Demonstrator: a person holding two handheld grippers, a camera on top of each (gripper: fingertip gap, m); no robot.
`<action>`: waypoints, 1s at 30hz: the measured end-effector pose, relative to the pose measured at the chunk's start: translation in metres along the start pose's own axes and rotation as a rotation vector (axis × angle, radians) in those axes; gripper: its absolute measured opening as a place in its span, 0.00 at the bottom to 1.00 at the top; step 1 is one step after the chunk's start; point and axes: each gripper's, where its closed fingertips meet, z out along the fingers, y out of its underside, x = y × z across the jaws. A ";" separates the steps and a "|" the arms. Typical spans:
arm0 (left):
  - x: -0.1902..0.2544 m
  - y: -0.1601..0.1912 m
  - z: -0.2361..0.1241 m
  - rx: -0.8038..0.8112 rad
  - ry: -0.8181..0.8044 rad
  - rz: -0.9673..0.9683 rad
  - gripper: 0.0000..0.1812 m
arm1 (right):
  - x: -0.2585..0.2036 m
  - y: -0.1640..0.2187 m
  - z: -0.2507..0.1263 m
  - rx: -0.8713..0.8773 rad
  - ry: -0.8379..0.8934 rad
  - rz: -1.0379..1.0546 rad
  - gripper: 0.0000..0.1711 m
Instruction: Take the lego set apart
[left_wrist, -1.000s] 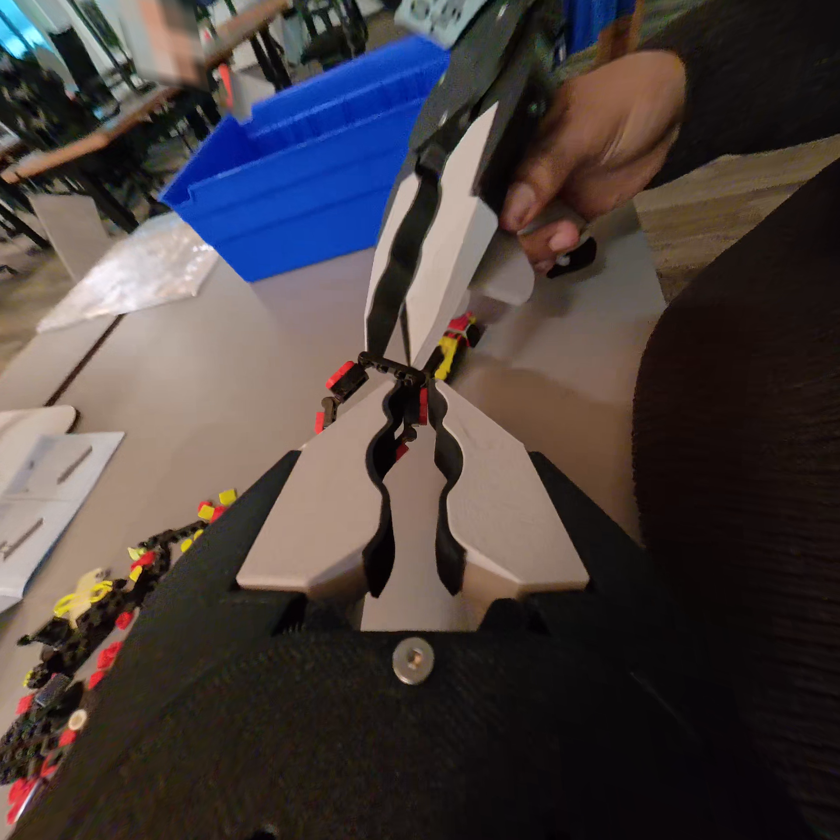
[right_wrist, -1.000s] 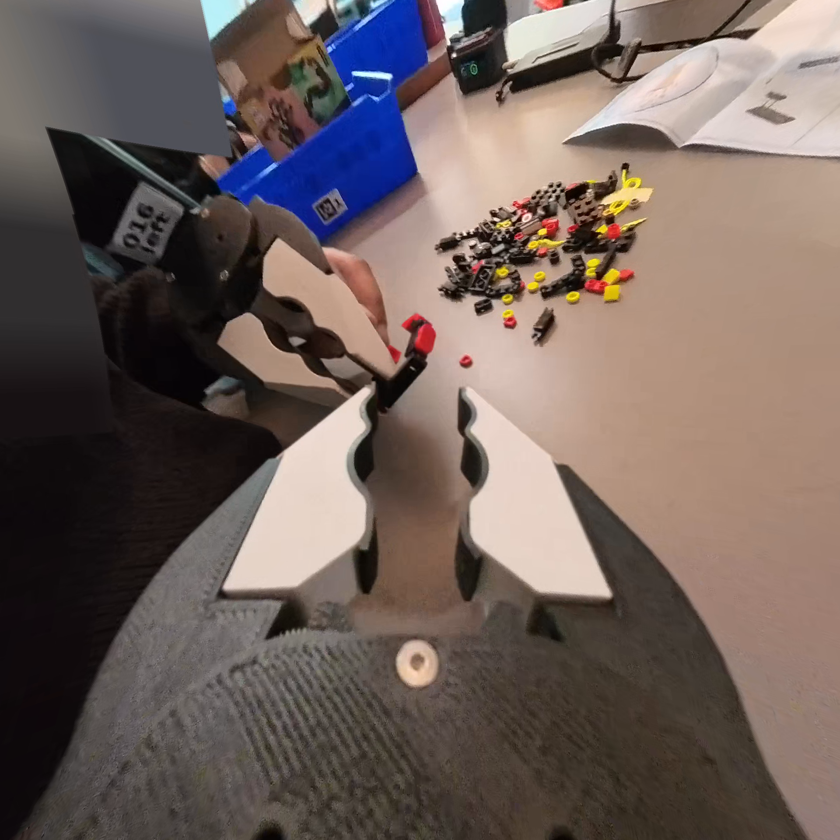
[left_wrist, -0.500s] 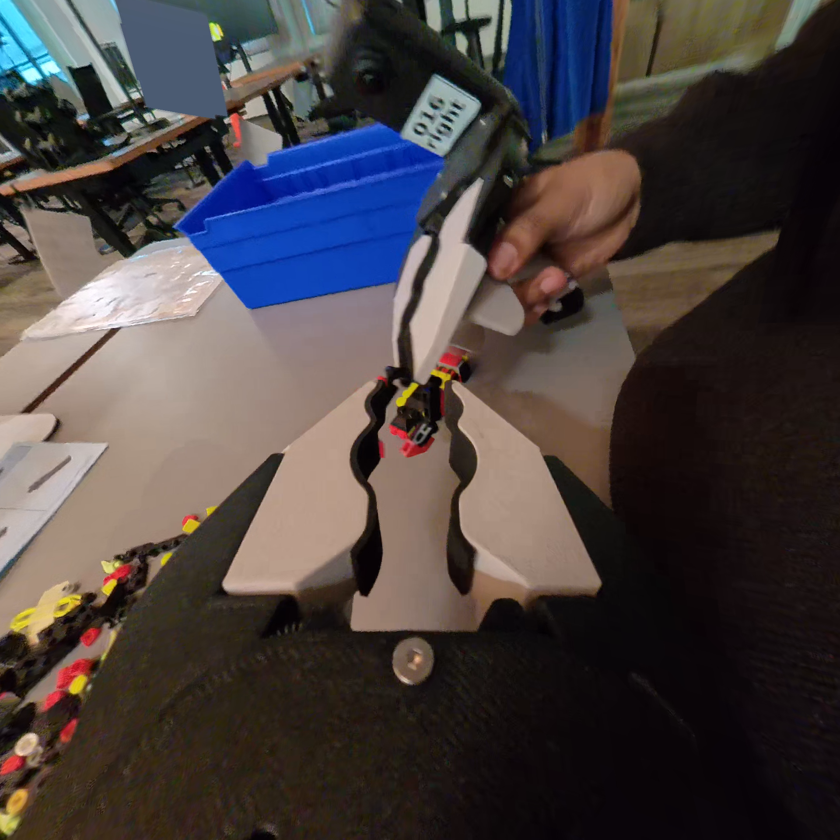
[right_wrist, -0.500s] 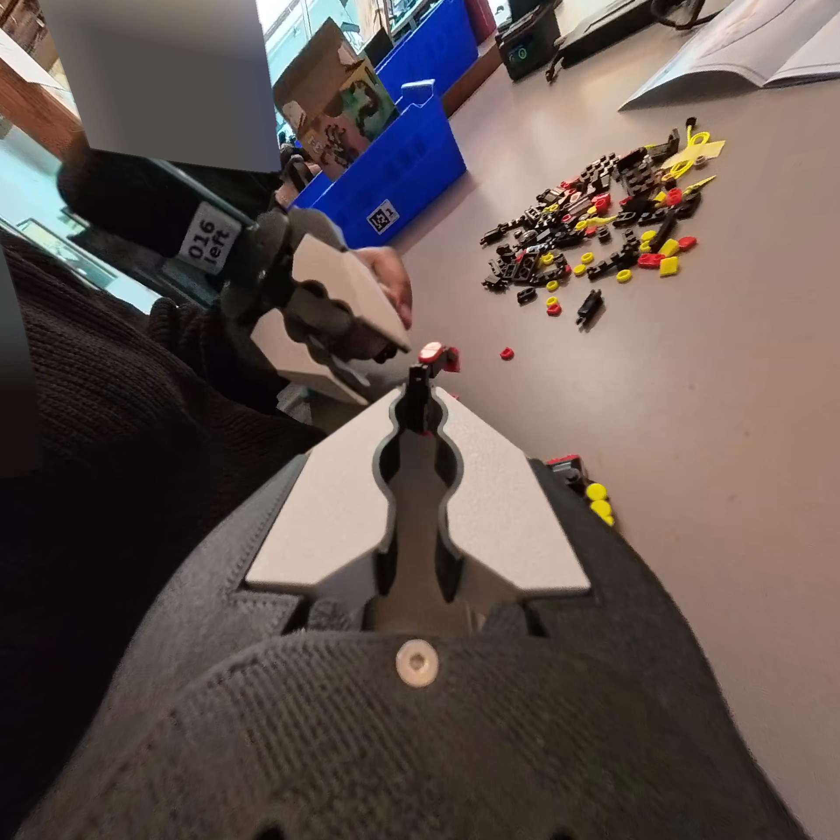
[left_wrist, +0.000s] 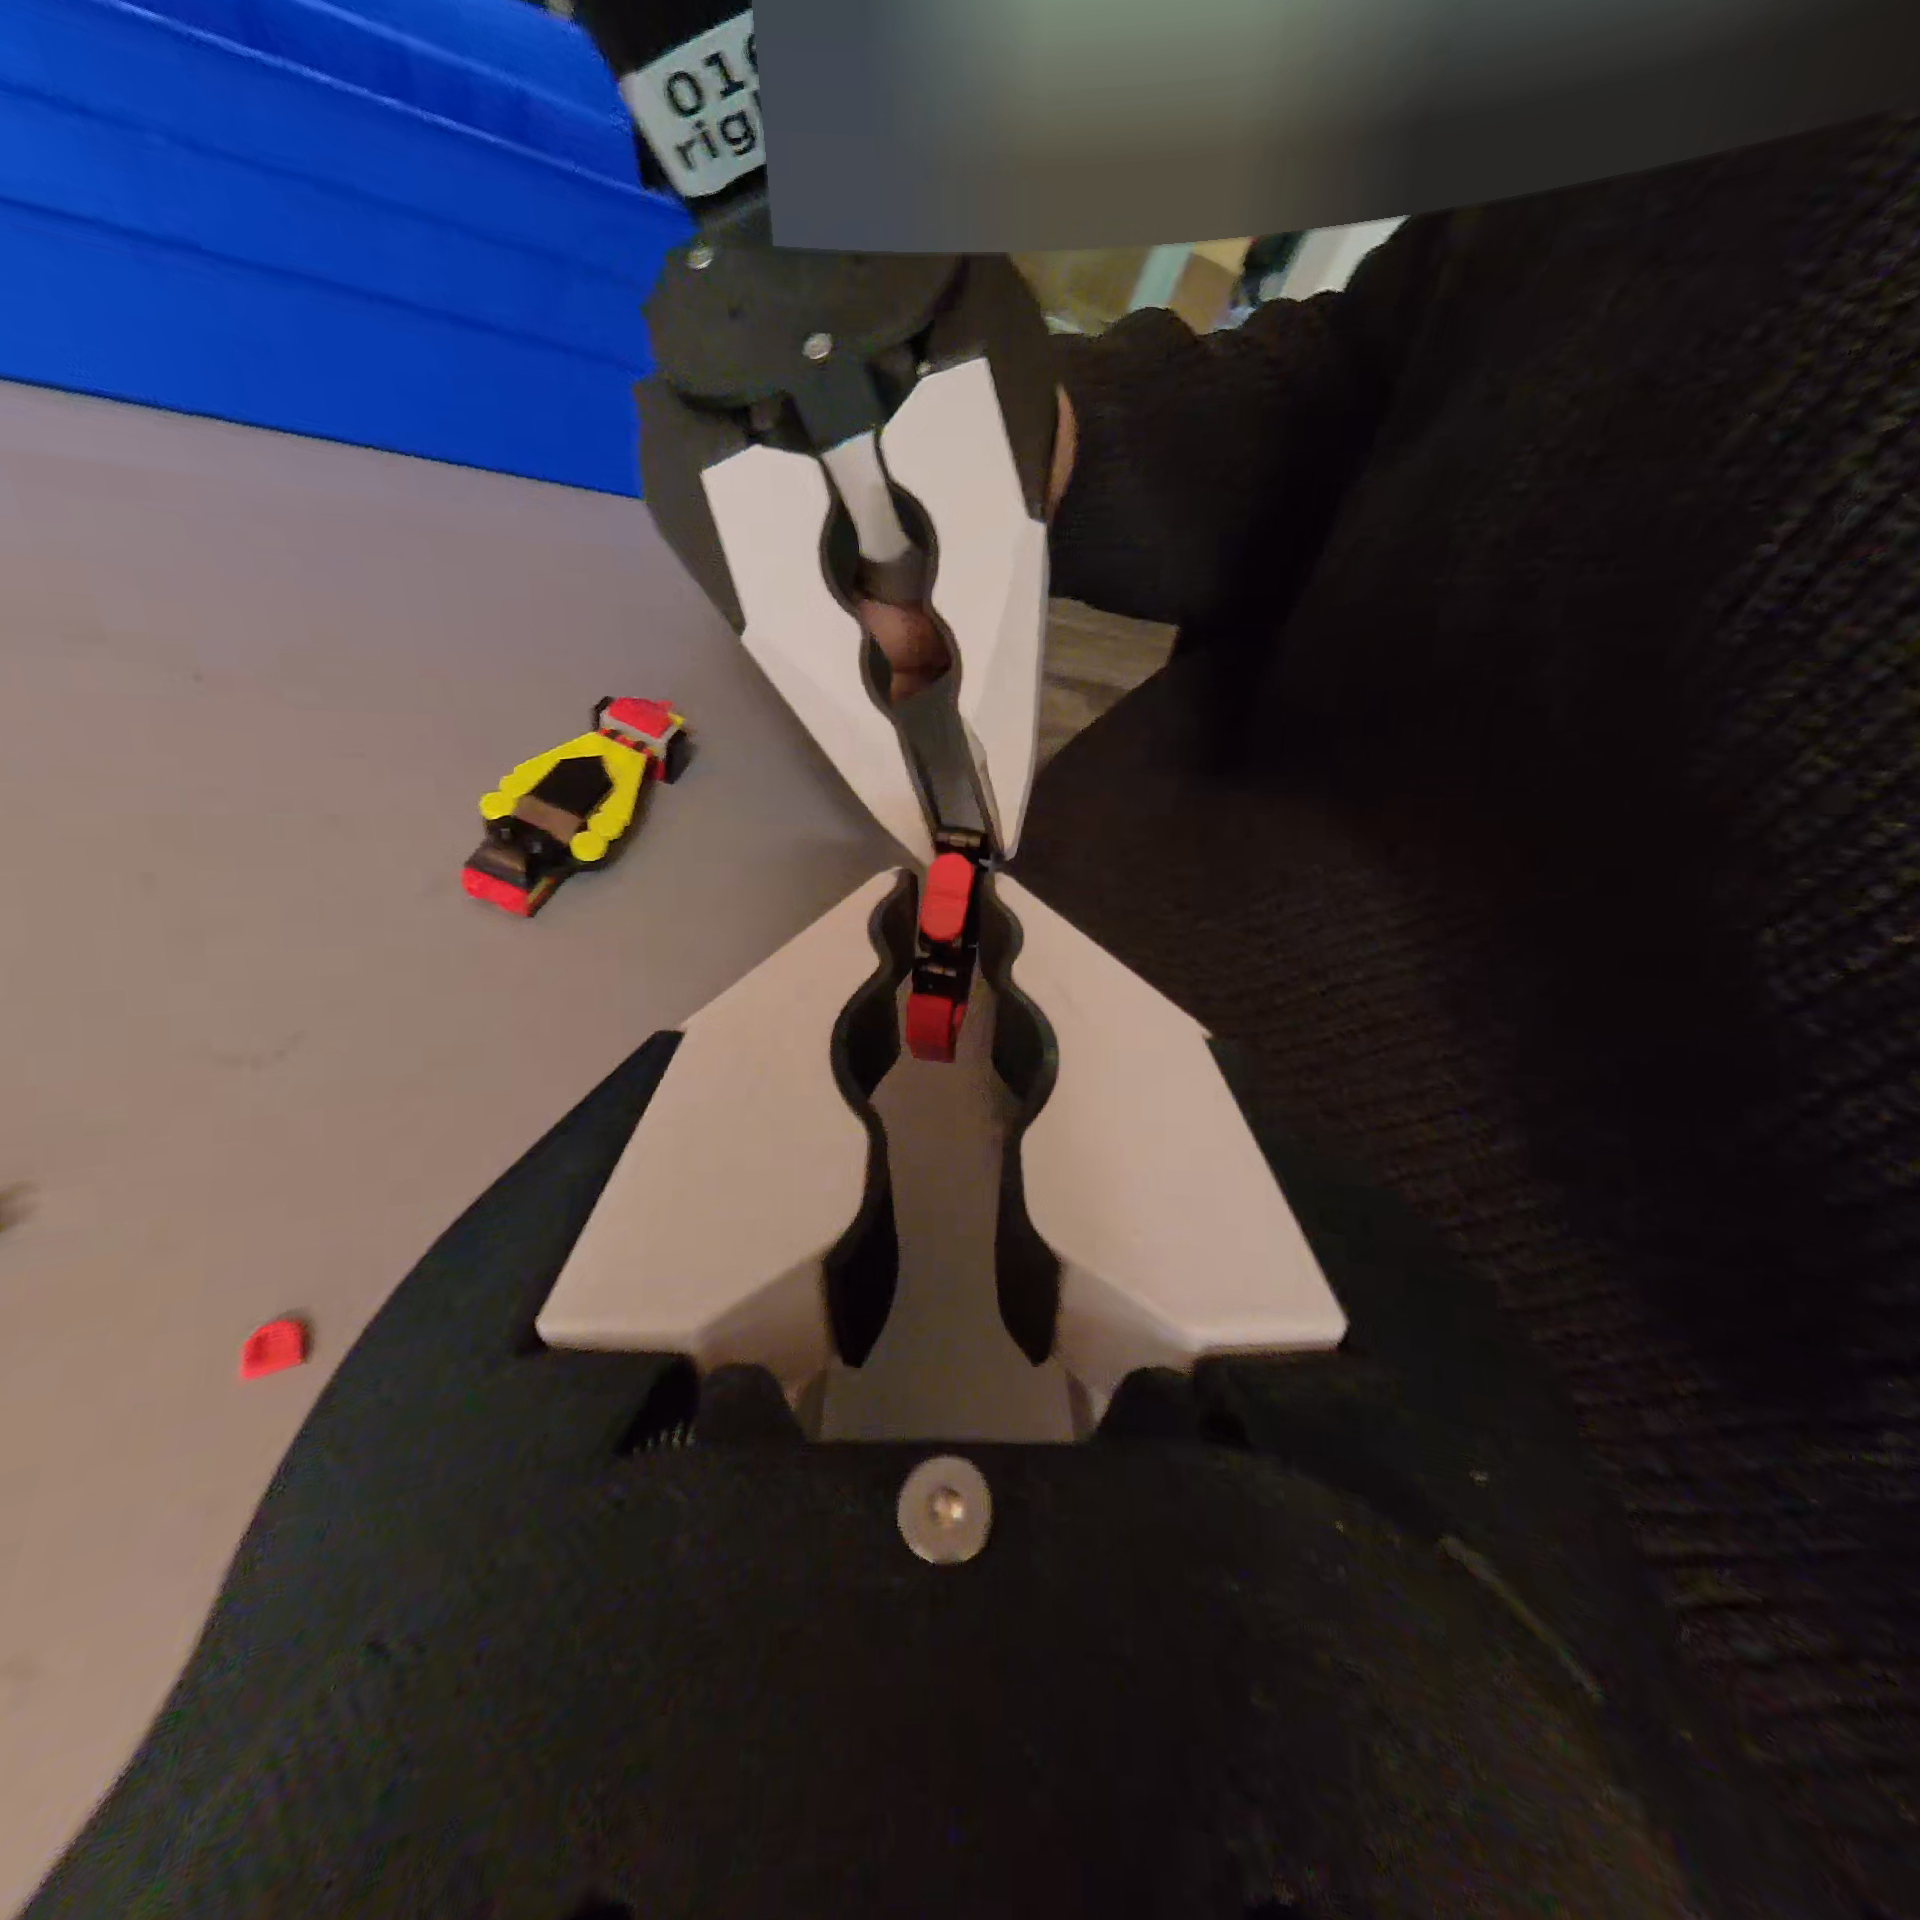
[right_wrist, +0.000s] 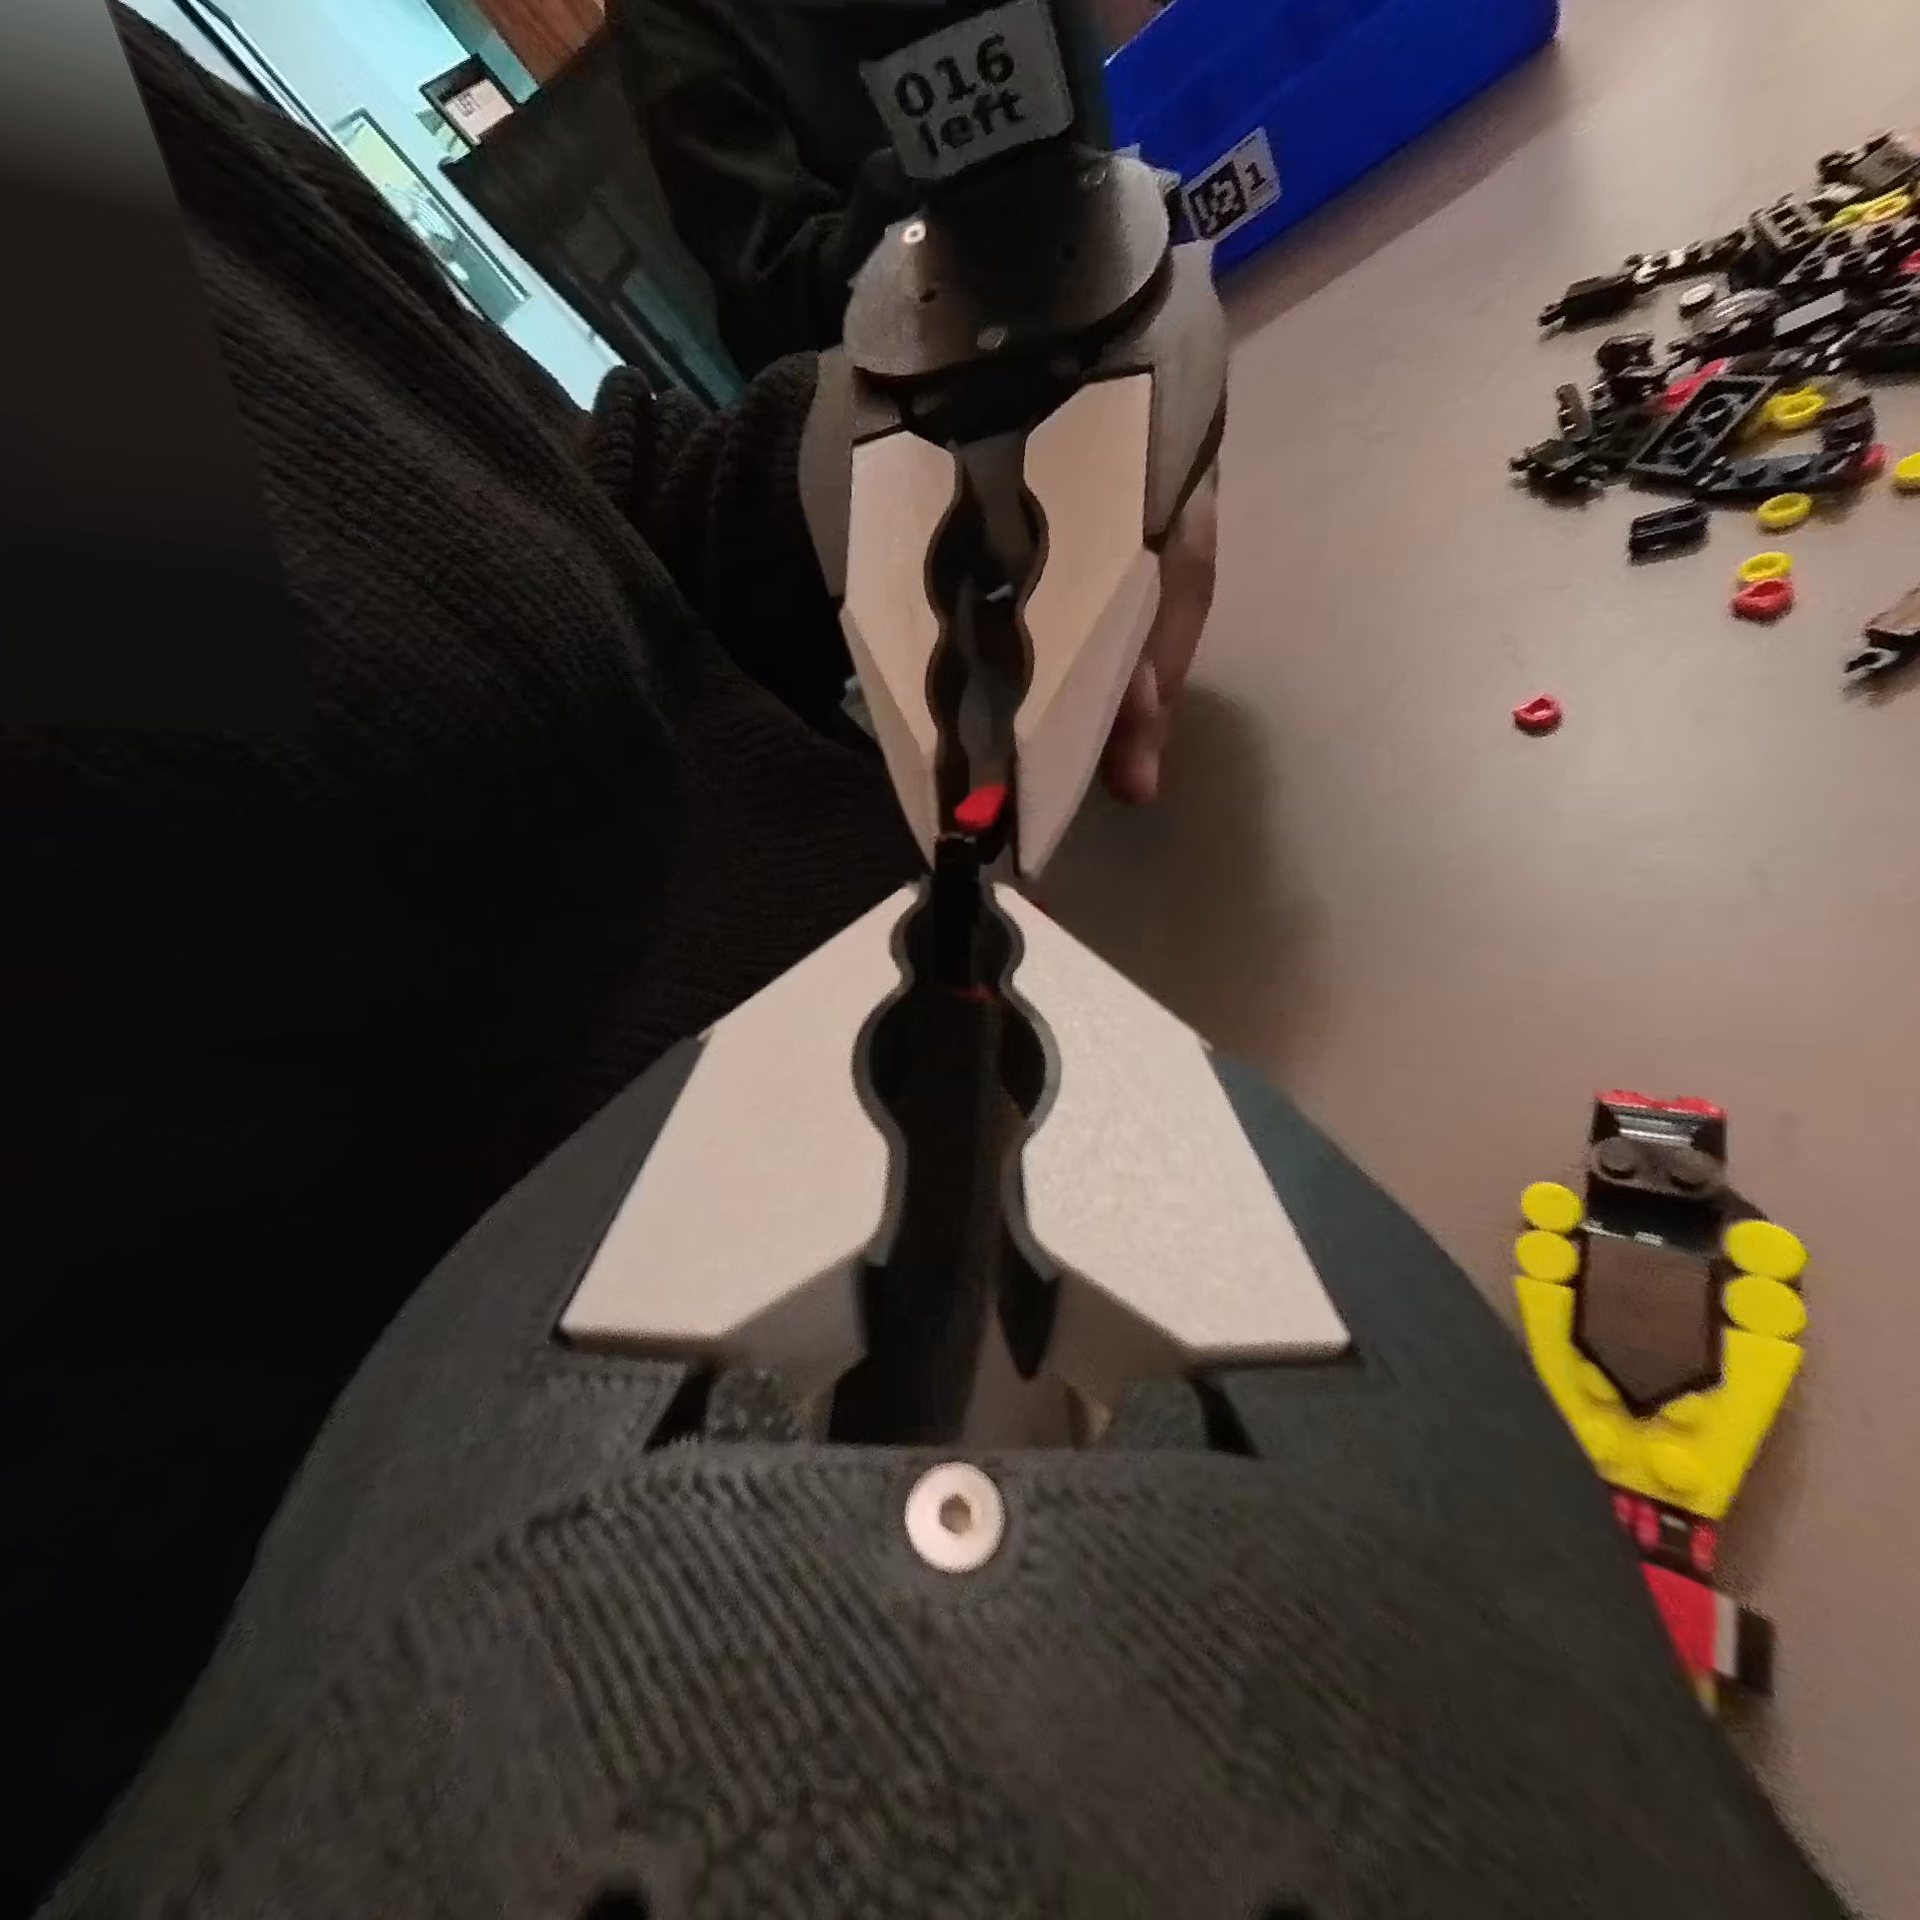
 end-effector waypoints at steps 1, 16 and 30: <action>0.003 0.000 0.001 -0.002 0.012 0.012 0.05 | -0.003 0.002 0.001 -0.008 -0.017 0.007 0.04; 0.046 -0.027 -0.006 0.114 0.243 0.010 0.04 | -0.055 -0.018 -0.005 0.107 -0.349 0.051 0.05; -0.036 0.000 -0.030 -0.007 -0.181 0.015 0.03 | -0.014 -0.037 -0.043 0.237 -0.095 0.004 0.03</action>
